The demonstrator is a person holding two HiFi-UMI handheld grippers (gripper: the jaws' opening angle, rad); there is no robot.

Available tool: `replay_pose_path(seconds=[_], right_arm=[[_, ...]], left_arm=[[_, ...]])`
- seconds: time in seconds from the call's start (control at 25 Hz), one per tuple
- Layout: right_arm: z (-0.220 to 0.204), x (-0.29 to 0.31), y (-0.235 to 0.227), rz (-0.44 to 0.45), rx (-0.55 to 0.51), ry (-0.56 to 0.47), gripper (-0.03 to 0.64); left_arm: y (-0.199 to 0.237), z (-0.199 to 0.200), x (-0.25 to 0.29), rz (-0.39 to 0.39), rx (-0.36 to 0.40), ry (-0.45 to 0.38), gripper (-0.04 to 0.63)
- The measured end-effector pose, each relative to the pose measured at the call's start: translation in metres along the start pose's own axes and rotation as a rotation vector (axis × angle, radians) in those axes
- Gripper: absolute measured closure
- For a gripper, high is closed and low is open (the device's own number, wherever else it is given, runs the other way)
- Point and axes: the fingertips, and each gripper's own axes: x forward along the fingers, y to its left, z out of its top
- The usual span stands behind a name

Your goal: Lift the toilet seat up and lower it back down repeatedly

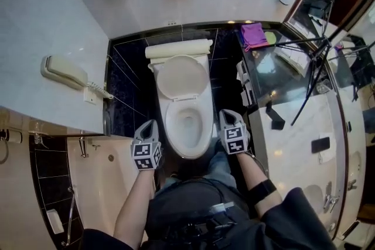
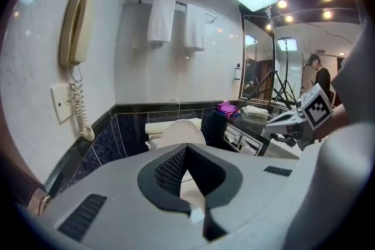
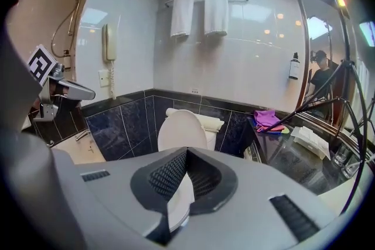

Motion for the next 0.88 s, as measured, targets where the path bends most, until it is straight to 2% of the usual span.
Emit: replay_pose_path(seconds=[0.16,0.64,0.88], right_arm=[[0.001,-0.008,-0.008,0.002,0.036,0.003,0.6],[-0.007,-0.007,-0.008,0.017,0.024,0.023,0.6],[-0.006,-0.003,-0.014,0.017,0.022,0.032,0.6]], left_arm=[[0.002,0.013,-0.007,0.01,-0.003,-0.023,0.595],[0.001,0.014,-0.006,0.02,-0.049,-0.042,0.595],[-0.002,0.016,0.001,0.026,-0.016,-0.032,0.595]])
